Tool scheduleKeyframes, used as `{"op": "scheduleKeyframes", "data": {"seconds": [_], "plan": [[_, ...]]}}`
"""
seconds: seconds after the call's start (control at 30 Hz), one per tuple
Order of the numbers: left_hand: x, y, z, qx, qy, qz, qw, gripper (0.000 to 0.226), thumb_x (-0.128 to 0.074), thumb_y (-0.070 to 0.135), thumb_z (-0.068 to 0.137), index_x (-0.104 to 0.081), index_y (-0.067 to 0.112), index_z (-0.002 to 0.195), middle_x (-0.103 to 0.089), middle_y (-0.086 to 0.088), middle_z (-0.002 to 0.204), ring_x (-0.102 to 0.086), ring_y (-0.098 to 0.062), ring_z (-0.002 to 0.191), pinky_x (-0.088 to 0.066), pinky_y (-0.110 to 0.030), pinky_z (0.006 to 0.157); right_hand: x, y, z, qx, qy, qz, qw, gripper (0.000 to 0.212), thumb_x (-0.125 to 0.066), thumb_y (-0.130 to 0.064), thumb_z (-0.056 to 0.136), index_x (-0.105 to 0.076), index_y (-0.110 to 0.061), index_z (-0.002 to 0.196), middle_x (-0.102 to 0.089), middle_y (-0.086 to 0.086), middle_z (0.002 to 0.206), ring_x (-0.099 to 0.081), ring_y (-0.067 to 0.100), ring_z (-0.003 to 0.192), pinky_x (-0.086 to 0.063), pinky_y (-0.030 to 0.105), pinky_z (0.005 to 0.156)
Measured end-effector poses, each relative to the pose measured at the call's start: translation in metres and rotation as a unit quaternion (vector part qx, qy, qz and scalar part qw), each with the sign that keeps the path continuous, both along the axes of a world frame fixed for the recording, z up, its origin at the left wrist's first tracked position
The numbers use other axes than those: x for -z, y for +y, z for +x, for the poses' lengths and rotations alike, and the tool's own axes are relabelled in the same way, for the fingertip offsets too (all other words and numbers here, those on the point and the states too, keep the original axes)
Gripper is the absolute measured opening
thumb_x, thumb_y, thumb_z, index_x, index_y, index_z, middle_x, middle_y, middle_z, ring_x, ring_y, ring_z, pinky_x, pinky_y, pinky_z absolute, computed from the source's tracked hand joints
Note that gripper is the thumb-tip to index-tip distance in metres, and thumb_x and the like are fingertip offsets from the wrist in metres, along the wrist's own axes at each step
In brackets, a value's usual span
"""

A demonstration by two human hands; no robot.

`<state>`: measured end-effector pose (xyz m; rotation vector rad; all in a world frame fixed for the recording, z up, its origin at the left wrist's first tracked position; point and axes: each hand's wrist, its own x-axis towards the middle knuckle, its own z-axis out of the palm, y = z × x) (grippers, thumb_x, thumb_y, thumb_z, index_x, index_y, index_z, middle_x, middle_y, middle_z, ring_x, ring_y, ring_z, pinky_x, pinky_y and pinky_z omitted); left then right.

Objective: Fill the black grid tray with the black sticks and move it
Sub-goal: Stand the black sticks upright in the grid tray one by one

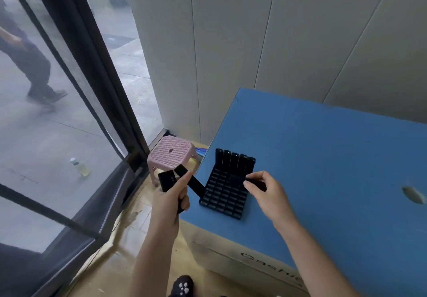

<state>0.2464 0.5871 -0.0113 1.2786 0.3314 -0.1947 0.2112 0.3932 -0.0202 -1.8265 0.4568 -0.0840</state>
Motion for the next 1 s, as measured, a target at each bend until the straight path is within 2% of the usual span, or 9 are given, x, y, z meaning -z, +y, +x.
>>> {"op": "scheduleKeyframes", "data": {"seconds": [0.13,0.2,0.27,0.33,0.4,0.53,0.67,0.83,1.0], "plan": [[0.001,0.01,0.036,0.057,-0.002,0.009,0.998,0.04,-0.067,0.012,0.082,-0.037,0.015,0.057,-0.029,0.003,0.048,-0.025,-0.014,0.043,-0.025,-0.026,0.047,0.007,0.013,0.015,-0.009,-0.014,-0.143,0.99,0.014,-0.053,-0.013,0.091,-0.059,-0.02,0.101,-0.059,-0.008,0.088,-0.046,0.002,0.056,-0.039,0.007,0.057],[0.001,0.016,0.051,0.087,-0.003,0.011,0.996,0.04,-0.066,0.01,0.083,-0.038,0.016,0.055,-0.03,0.003,0.046,-0.026,-0.014,0.042,-0.024,-0.026,0.048,0.007,0.023,0.024,-0.002,-0.037,-0.214,0.976,0.018,-0.054,-0.011,0.09,-0.061,-0.018,0.105,-0.057,-0.009,0.098,-0.048,0.0,0.06,-0.04,0.007,0.065],[0.001,0.021,0.066,0.111,-0.004,0.014,0.994,0.038,-0.066,0.01,0.082,-0.039,0.015,0.057,-0.031,0.004,0.045,-0.027,-0.013,0.04,-0.024,-0.025,0.046,0.007,0.032,0.034,0.019,-0.048,-0.26,0.964,0.018,-0.058,-0.012,0.088,-0.06,-0.018,0.105,-0.059,-0.007,0.097,-0.053,0.002,0.066,-0.044,0.01,0.071],[0.003,0.024,0.077,0.133,-0.006,0.02,0.991,0.033,-0.068,0.011,0.081,-0.042,0.014,0.06,-0.033,0.004,0.044,-0.028,-0.012,0.04,-0.026,-0.024,0.045,0.006,0.039,0.042,0.046,-0.046,-0.279,0.958,0.02,-0.063,-0.014,0.085,-0.056,-0.018,0.102,-0.065,-0.001,0.091,-0.059,0.012,0.069,-0.051,0.028,0.072],[0.006,0.028,0.087,0.156,-0.005,0.025,0.987,0.031,-0.068,0.012,0.08,-0.043,0.013,0.062,-0.033,0.003,0.045,-0.03,-0.013,0.041,-0.027,-0.024,0.045,0.007,0.044,0.05,0.056,-0.048,-0.291,0.954,0.019,-0.065,-0.016,0.084,-0.055,-0.017,0.101,-0.068,0.002,0.09,-0.062,0.017,0.072,-0.052,0.034,0.073],[0.012,0.037,0.096,0.189,0.0,0.027,0.982,0.031,-0.069,0.013,0.08,-0.044,0.011,0.061,-0.035,-0.001,0.048,-0.032,-0.019,0.044,-0.029,-0.031,0.051,0.006,0.053,0.06,0.027,-0.077,-0.318,0.945,0.014,-0.059,-0.018,0.089,-0.059,-0.015,0.103,-0.065,-0.005,0.1,-0.061,0.011,0.083,-0.051,0.027,0.079],[0.018,0.04,0.102,0.206,0.008,0.018,0.978,0.031,-0.07,0.014,0.079,-0.044,0.012,0.062,-0.035,0.0,0.048,-0.032,-0.018,0.044,-0.03,-0.033,0.051,0.007,0.056,0.066,0.006,-0.087,-0.366,0.926,0.016,-0.058,-0.018,0.089,-0.063,-0.016,0.105,-0.062,-0.007,0.103,-0.061,0.01,0.084,-0.049,0.023,0.077],[0.02,0.041,0.106,0.221,0.017,0.017,0.975,0.03,-0.071,0.017,0.079,-0.045,0.012,0.066,-0.034,-0.004,0.054,-0.032,-0.018,0.044,-0.03,-0.032,0.051,0.002,0.057,0.069,0.029,-0.086,-0.378,0.921,0.015,-0.064,-0.017,0.085,-0.063,-0.013,0.1,-0.067,-0.005,0.096,-0.062,0.011,0.084,-0.05,0.025,0.077],[0.019,0.038,0.105,0.223,0.017,0.007,0.975,0.031,-0.07,0.018,0.08,-0.044,0.013,0.063,-0.034,-0.003,0.053,-0.031,-0.017,0.045,-0.029,-0.03,0.048,-0.001,0.055,0.075,0.0,-0.08,-0.403,0.912,0.009,-0.066,-0.018,0.083,-0.067,-0.013,0.091,-0.07,-0.005,0.089,-0.064,0.014,0.081,-0.05,0.029,0.071]]}}
